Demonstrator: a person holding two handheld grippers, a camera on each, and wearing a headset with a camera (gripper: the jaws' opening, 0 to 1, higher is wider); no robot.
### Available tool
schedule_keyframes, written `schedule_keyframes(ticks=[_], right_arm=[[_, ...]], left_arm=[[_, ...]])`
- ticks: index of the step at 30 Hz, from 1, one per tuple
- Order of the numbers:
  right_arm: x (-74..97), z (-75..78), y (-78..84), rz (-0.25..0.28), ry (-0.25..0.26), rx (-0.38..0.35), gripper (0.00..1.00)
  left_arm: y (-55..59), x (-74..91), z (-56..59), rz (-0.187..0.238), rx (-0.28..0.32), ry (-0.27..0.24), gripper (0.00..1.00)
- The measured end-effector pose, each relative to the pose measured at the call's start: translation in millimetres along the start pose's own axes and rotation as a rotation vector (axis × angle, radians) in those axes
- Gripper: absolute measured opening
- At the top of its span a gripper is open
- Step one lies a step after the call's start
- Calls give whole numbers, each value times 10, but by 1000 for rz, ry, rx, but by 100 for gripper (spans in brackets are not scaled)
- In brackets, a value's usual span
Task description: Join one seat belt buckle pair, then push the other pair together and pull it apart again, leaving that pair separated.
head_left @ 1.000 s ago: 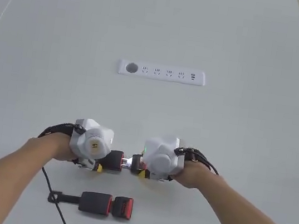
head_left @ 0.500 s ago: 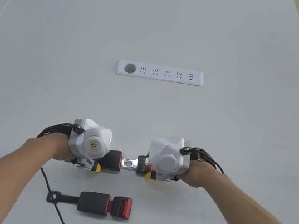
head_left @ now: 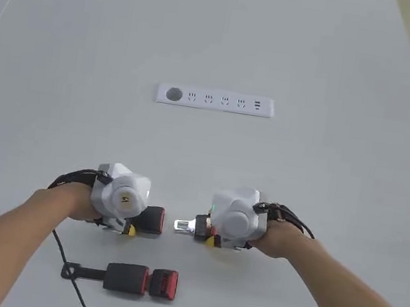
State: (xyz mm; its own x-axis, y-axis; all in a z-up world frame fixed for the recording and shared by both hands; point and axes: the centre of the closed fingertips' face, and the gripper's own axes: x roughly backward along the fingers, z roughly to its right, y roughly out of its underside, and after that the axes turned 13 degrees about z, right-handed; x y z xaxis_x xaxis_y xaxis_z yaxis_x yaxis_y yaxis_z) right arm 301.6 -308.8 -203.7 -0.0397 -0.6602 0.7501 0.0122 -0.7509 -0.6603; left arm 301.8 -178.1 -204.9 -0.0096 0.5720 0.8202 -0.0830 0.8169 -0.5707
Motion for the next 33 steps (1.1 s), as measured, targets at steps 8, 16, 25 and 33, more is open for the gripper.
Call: schedule_keyframes(ticks=[8, 16, 25, 33], right_arm=[[84, 17, 73, -12, 5, -7, 30], [174, 37, 175, -21, 16, -18, 30], [239, 6, 271, -30, 17, -20, 30], [193, 15, 273, -53, 14, 18, 33]], left_arm=[[18, -3, -17, -4, -3, 2, 32], [42, -27, -19, -6, -4, 0, 32], [21, -36, 12, 4, -7, 4, 33], [-2, 10, 4, -3, -21, 7, 33]])
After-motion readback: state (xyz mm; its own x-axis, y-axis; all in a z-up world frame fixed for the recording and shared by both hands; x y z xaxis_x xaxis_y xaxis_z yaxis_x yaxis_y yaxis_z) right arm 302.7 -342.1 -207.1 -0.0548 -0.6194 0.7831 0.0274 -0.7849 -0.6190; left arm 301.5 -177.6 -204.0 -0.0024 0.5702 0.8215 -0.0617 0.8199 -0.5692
